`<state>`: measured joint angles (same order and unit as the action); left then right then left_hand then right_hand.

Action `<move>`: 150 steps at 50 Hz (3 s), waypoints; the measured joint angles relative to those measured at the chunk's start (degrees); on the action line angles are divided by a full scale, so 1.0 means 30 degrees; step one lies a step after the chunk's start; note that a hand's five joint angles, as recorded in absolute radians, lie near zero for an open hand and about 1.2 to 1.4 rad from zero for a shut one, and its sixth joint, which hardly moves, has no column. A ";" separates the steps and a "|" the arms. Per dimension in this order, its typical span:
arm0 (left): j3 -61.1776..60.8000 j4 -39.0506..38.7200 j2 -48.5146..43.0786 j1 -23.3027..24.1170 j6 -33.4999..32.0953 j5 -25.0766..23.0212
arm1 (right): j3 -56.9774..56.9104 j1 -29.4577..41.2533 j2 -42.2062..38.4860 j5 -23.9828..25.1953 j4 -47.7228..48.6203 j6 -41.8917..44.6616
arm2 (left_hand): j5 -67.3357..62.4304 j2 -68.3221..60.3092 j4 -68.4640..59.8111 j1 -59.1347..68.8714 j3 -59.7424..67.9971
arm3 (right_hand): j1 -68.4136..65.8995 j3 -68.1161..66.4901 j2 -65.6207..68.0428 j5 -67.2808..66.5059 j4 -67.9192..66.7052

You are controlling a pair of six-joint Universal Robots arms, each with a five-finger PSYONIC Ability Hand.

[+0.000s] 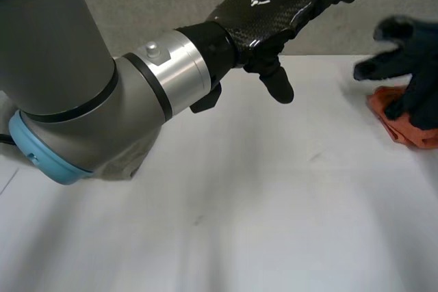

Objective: Fold the laundry.

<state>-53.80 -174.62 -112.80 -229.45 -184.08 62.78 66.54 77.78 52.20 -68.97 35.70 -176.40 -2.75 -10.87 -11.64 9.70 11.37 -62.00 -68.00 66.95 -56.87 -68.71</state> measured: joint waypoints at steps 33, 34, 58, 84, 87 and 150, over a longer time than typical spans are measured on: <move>-0.0415 -0.0034 -0.0230 0.0335 -0.0031 0.0062 | 0.0478 -0.6166 0.2631 -0.0240 -1.0324 0.7715 | 0.0000 0.0000 0.0000 0.0000 0.0000 | 1.6291 1.8630 -1.8203 1.8032 1.8896; -0.0405 -0.0067 -0.0176 0.0340 -0.0022 0.0075 | 0.0249 -0.6347 0.2751 -0.0687 -1.0760 0.8099 | 0.0000 0.0000 0.0000 0.0000 0.0000 | 1.6291 1.8630 -1.8204 1.8030 1.8896; 0.0852 0.0745 0.0302 -0.9271 -0.6296 0.7663 | 1.0871 0.3576 1.0925 0.4886 -0.0807 0.7861 | 0.0003 0.0000 0.0000 0.0000 0.0000 | 1.6291 1.8694 -1.8204 1.8033 1.8896; 0.2850 -0.5898 -1.3092 -1.3996 -1.4553 0.3962 | 1.5012 0.6634 0.8825 0.2115 -0.2536 1.0829 | -1.6272 -1.6529 -1.7594 1.1626 1.6427 | 1.6291 1.8694 -1.8204 1.8038 1.8896; 0.2101 -0.6001 -1.1380 -1.3357 -1.4262 0.4244 | 1.5078 0.6520 0.8904 0.2107 -0.2533 1.0897 | -1.7176 -1.8415 -1.8870 1.1614 1.8053 | 1.6291 1.8694 -1.8204 1.8033 1.8896; -0.2412 -0.6218 -0.6790 -1.1329 -1.5263 0.3759 | 1.5292 0.6379 0.9901 0.1873 -0.4461 1.0724 | -1.7644 -1.9179 -1.8891 1.8561 1.8847 | 1.6291 1.8694 -1.8204 1.8032 1.8896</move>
<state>-61.03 -193.28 -133.17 -263.44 -229.87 74.06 112.42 96.92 81.90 -63.35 22.32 -144.22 -55.68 -68.41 -68.31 65.38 67.91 -13.12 -11.92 12.34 -2.77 -12.02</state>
